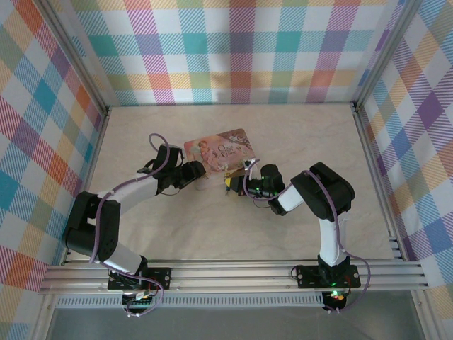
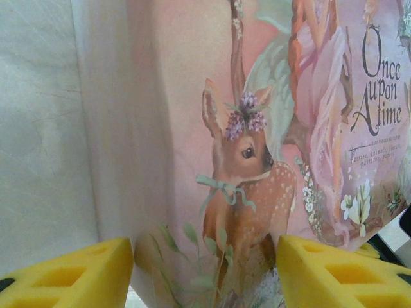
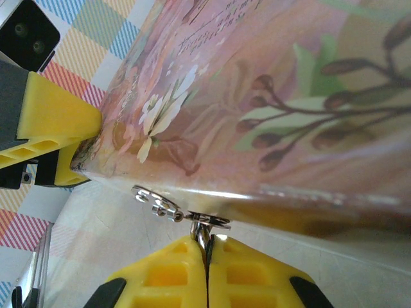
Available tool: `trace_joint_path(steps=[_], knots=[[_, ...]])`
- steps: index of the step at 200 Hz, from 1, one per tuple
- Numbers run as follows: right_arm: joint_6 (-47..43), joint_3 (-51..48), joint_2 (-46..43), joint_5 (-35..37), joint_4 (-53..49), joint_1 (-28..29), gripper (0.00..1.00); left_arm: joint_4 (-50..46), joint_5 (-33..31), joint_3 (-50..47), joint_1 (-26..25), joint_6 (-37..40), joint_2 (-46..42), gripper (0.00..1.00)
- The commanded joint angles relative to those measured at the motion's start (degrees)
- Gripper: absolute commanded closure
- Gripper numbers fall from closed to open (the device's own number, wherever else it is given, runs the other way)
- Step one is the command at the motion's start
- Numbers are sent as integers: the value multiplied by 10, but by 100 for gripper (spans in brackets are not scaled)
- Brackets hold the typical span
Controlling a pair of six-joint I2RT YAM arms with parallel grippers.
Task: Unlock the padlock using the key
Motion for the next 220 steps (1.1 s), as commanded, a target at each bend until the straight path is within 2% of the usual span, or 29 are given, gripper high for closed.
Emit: trace_joint_path(steps=[1, 44, 101, 179, 220], knots=[[3, -11, 0, 0, 27, 0, 98, -38, 1, -20, -9, 0, -11, 40], [15, -28, -2, -1, 53, -9, 97, -38, -1, -36, -11, -3, -14, 40], [4, -25, 0, -24, 39, -9, 87, -35, 0, -34, -12, -5, -13, 40], [0, -27, 4, -36, 41, -9, 87, -39, -4, -31, -12, -3, -16, 40], [-2, -27, 2, -39, 37, -9, 82, -40, -4, -28, -12, -3, -15, 40]])
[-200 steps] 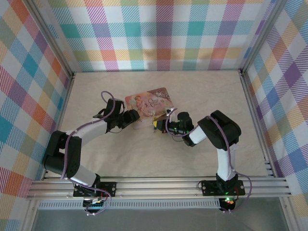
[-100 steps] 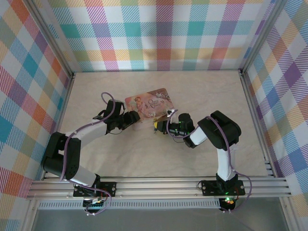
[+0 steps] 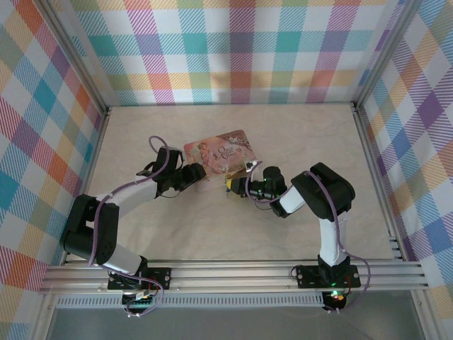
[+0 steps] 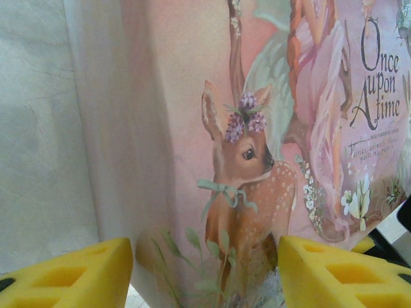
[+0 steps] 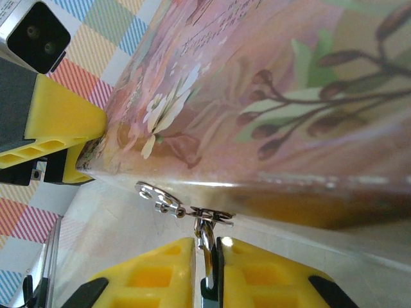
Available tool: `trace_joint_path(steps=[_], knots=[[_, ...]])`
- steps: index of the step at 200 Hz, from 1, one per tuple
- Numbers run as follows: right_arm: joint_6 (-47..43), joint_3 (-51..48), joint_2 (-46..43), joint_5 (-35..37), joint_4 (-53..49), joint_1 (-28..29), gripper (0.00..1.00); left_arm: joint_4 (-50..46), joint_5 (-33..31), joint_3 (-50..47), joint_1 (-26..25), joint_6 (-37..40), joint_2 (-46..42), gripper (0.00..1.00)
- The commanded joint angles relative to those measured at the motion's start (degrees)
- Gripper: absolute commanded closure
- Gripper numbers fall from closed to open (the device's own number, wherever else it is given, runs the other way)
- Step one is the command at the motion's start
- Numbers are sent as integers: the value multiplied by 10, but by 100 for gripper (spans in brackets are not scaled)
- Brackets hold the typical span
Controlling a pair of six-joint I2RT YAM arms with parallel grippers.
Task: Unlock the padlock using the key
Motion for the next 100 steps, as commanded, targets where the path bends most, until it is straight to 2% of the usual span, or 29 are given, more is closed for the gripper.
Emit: trace_joint_path(steps=[1, 66, 100], knots=[[-6, -7, 2, -20, 8, -2, 82, -43, -9, -12, -7, 0, -1, 40], [-7, 2, 5, -19, -1, -2, 89, -44, -8, -9, -8, 1, -1, 40], [-9, -3, 3, -9, -6, -2, 96, -46, -10, -9, -7, 1, -1, 40]])
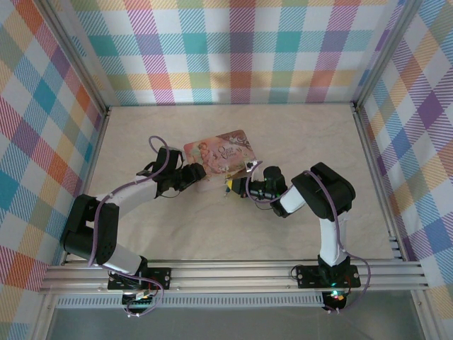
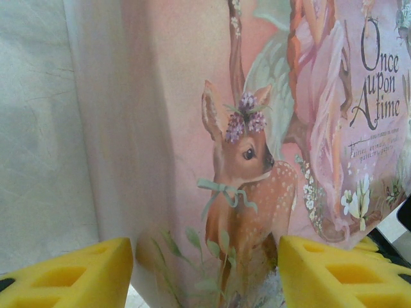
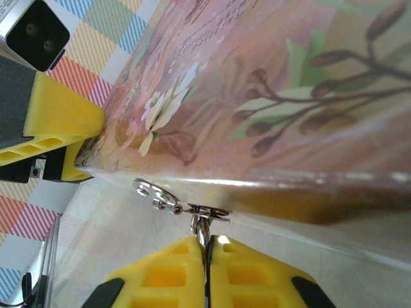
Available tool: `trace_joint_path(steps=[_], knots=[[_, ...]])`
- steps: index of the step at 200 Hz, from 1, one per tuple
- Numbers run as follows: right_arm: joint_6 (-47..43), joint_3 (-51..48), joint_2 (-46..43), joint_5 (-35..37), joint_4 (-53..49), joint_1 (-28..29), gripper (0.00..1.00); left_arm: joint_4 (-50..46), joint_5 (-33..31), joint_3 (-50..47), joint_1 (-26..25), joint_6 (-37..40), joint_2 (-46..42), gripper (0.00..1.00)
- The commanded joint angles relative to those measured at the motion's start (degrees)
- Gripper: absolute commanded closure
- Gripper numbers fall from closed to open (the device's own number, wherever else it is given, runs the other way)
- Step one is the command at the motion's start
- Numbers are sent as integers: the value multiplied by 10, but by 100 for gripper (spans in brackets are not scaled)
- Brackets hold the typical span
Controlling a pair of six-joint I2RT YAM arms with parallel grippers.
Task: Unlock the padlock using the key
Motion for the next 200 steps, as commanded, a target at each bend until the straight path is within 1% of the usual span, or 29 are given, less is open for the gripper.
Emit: trace_joint_path(steps=[1, 23, 44, 90, 157, 200], knots=[[-4, -4, 3, -5, -4, -2, 97, -46, -10, -9, -7, 1, 0, 40], [-2, -9, -2, 5, -3, -3, 100, -47, -10, -11, -8, 2, -1, 40], [9, -17, -5, 15, 8, -7, 100, -50, -11, -15, -9, 3, -3, 40], [63, -35, 10, 21, 85, -25, 100, -56, -18, -28, -21, 3, -8, 40], [99, -43, 6, 48, 104, -33, 100, -49, -20, -46, -39, -9, -8, 40], [134, -49, 5, 81, 127, -40, 100, -41, -23, -56, -45, -15, -2, 40]])
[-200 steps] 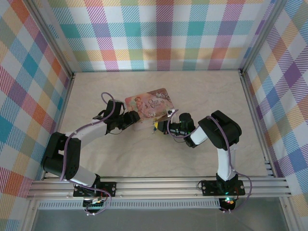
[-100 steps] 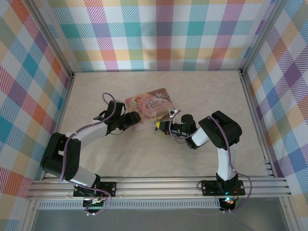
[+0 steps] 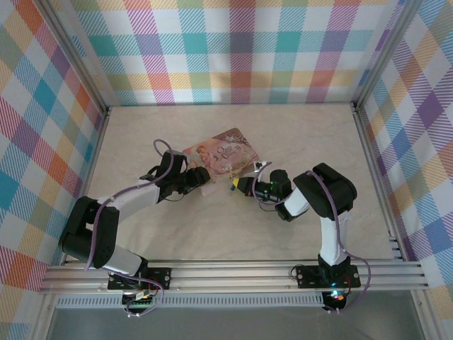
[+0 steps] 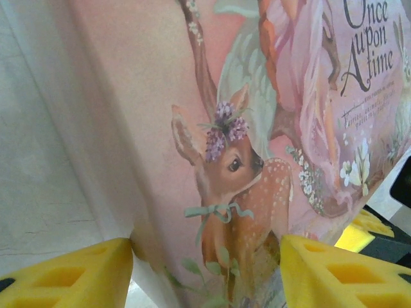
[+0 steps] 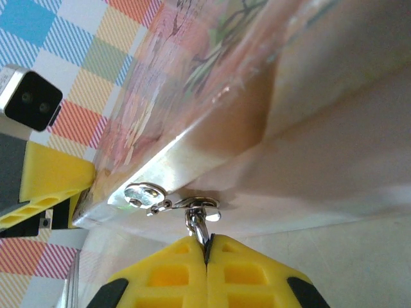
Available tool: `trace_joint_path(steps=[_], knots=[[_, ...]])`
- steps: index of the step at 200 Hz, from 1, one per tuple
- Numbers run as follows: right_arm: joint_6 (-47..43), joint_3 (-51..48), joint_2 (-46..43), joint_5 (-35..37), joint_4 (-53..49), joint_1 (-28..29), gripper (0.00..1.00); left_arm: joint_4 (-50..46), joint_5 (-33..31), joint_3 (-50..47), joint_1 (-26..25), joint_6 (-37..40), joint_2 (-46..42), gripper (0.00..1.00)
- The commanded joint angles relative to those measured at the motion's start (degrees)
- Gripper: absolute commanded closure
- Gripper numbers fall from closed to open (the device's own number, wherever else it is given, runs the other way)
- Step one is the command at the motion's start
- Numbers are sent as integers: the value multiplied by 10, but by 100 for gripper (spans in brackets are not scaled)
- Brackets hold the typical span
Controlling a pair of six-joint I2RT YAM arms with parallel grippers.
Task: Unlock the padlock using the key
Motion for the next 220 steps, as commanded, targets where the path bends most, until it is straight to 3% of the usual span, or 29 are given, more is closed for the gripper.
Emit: trace_joint_path(steps=[1, 220], knots=[[34, -5, 5, 47, 54, -14, 100, -68, -16, -30, -10, 0, 10, 40], [101, 38, 5, 139, 40, -49, 100, -43, -17, -75, -7, -24, 9, 39]])
